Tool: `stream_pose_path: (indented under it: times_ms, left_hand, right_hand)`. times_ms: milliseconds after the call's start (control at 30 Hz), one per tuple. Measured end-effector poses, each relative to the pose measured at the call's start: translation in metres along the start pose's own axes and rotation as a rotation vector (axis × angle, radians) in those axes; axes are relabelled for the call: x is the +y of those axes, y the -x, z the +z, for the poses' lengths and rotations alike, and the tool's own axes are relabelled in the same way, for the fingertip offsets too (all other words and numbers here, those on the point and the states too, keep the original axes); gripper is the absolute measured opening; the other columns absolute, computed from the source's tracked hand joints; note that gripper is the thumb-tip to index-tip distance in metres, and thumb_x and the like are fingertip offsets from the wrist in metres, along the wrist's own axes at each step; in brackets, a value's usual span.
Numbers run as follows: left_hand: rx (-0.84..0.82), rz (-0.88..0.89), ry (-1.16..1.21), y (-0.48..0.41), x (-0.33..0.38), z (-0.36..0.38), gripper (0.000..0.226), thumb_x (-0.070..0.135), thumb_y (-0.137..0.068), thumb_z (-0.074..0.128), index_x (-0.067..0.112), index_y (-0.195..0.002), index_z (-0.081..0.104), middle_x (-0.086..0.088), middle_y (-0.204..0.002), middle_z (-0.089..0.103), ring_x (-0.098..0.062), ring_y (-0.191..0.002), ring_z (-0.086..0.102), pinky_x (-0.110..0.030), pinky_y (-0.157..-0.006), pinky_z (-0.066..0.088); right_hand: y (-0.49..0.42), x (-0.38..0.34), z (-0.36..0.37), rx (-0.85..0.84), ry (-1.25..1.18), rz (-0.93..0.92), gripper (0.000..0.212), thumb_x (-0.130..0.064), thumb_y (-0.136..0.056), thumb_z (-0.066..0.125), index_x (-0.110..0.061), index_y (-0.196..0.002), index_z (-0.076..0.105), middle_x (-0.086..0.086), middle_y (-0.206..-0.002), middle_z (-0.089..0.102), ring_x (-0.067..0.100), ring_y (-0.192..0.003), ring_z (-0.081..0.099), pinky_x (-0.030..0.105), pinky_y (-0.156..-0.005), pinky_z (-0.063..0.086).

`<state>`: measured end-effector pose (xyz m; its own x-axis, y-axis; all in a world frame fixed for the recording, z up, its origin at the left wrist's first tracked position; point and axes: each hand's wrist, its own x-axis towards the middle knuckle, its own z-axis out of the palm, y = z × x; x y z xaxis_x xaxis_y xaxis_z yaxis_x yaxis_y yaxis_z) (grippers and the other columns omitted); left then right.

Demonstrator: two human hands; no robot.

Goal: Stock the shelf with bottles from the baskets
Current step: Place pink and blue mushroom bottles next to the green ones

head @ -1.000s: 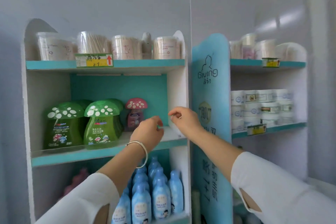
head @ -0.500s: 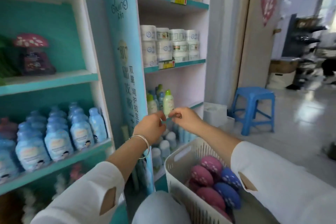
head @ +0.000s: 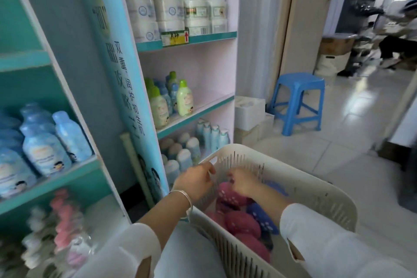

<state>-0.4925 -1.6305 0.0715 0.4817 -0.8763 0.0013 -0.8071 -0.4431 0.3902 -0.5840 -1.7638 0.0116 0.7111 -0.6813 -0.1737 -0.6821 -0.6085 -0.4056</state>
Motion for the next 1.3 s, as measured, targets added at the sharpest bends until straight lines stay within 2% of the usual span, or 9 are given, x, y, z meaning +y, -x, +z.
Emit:
stream_pose_path:
  times_ms: [100,233,367,633,767,900,1067,1200,1300]
  left_hand:
    - [-0.026,0.0,0.022,-0.008,-0.012,0.004,0.025,0.022,-0.09,0.048,0.024,-0.113,0.058,-0.005,-0.112,0.066,-0.024,-0.102,0.061,-0.033,-0.088,0.049]
    - [-0.051,0.008,0.058,-0.014,-0.021,0.013,0.026,0.023,-0.09,0.049,0.022,-0.114,0.059,-0.003,-0.115,0.064,-0.023,-0.105,0.06,-0.034,-0.092,0.048]
    - [-0.068,-0.009,0.112,-0.017,-0.027,0.022,0.026,0.024,-0.086,0.053,0.022,-0.111,0.061,-0.003,-0.114,0.064,-0.021,-0.104,0.06,-0.031,-0.092,0.047]
    - [-0.099,0.034,0.181,-0.016,-0.026,0.003,0.026,0.017,-0.091,0.054,0.013,-0.115,0.061,-0.008,-0.114,0.065,-0.022,-0.106,0.06,-0.026,-0.091,0.046]
    - [-0.082,0.008,0.249,-0.006,-0.022,-0.014,0.028,0.019,-0.09,0.056,0.012,-0.117,0.058,-0.011,-0.115,0.063,-0.024,-0.106,0.059,-0.027,-0.09,0.047]
    - [-0.048,0.0,0.275,0.009,-0.016,-0.034,0.042,0.021,-0.09,0.058,0.014,-0.13,0.047,-0.009,-0.125,0.056,-0.023,-0.112,0.055,-0.025,-0.088,0.043]
    - [0.044,0.003,0.319,0.028,-0.015,-0.067,0.07,0.025,-0.082,0.065,0.014,-0.142,0.031,-0.012,-0.136,0.047,-0.027,-0.124,0.048,-0.033,-0.104,0.04]
    - [0.139,0.076,0.618,0.05,-0.023,-0.095,0.091,0.039,-0.054,0.067,0.019,-0.136,0.035,-0.011,-0.127,0.054,-0.03,-0.118,0.054,-0.046,-0.102,0.043]
    - [0.118,0.091,0.976,0.066,-0.04,-0.117,0.092,0.03,-0.046,0.08,0.009,-0.126,0.04,-0.013,-0.115,0.062,-0.03,-0.104,0.063,-0.049,-0.094,0.049]
  right_hand:
    - [-0.012,0.002,0.017,-0.029,0.079,0.004,0.036,-0.032,-0.092,0.048,-0.009,-0.119,0.057,0.016,-0.12,0.059,0.033,-0.113,0.057,0.039,-0.094,0.047]
    - [-0.024,0.003,0.038,-0.059,0.123,0.014,0.035,-0.029,-0.095,0.044,-0.01,-0.124,0.05,0.015,-0.128,0.053,0.031,-0.119,0.052,0.041,-0.102,0.041]
    - [-0.03,0.01,0.047,-0.125,0.126,0.024,0.056,-0.025,-0.091,0.053,-0.012,-0.141,0.033,0.014,-0.144,0.04,0.029,-0.132,0.041,0.039,-0.109,0.034]
    - [-0.022,0.0,0.015,-0.041,0.117,0.015,0.047,-0.038,-0.078,0.062,-0.023,-0.121,0.05,0.006,-0.124,0.059,0.027,-0.115,0.056,0.035,-0.093,0.047]
    - [-0.009,-0.015,-0.023,0.025,-0.061,0.011,0.068,-0.028,-0.071,0.072,-0.025,-0.133,0.043,0.005,-0.126,0.055,0.025,-0.113,0.054,0.029,-0.088,0.045]
    - [0.015,-0.043,-0.068,0.134,-0.224,-0.071,0.066,-0.027,-0.069,0.078,-0.024,-0.126,0.046,0.005,-0.121,0.057,0.025,-0.107,0.055,0.03,-0.087,0.046]
    - [0.052,-0.092,-0.116,0.193,-0.575,-0.221,0.064,-0.022,-0.07,0.081,-0.027,-0.123,0.045,0.0,-0.118,0.052,0.02,-0.106,0.054,0.034,-0.086,0.052]
    - [0.074,-0.137,-0.133,0.14,-0.954,-0.325,0.052,-0.014,-0.075,0.077,-0.029,-0.116,0.049,0.003,-0.12,0.053,0.026,-0.103,0.06,0.036,-0.077,0.056]
    - [0.08,-0.172,-0.135,0.079,-1.092,-0.404,0.048,-0.014,-0.078,0.074,-0.027,-0.119,0.052,0.004,-0.12,0.055,0.026,-0.094,0.064,0.038,-0.076,0.056]
